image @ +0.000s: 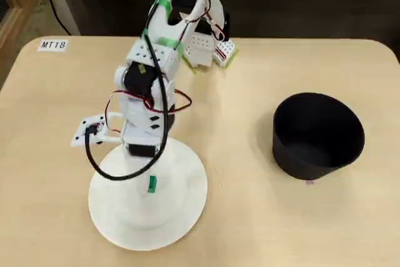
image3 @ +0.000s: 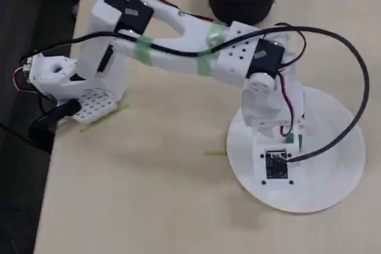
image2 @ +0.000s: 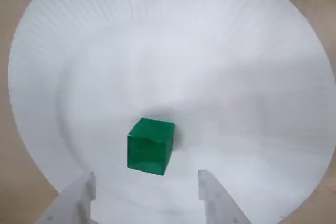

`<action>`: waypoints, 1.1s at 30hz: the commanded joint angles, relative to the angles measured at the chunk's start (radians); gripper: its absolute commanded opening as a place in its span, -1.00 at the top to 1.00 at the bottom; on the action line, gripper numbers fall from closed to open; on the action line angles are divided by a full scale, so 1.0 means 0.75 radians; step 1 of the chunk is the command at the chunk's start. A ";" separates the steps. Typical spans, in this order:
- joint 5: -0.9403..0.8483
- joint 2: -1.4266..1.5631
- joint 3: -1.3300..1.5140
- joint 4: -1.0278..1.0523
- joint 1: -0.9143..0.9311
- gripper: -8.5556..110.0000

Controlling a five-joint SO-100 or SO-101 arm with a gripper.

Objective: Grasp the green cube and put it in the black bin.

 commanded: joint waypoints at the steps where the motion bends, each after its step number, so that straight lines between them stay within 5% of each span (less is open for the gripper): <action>1: 0.012 -0.008 -0.061 -0.006 -0.014 0.38; 10: 0.025 -0.112 -0.139 -0.002 -0.014 0.42; 21: 0.082 -0.174 -0.229 0.006 -0.016 0.83; 26: 0.086 -0.182 -0.256 0.014 -0.018 0.86; 33: 0.100 -0.178 -0.740 0.378 -0.039 0.86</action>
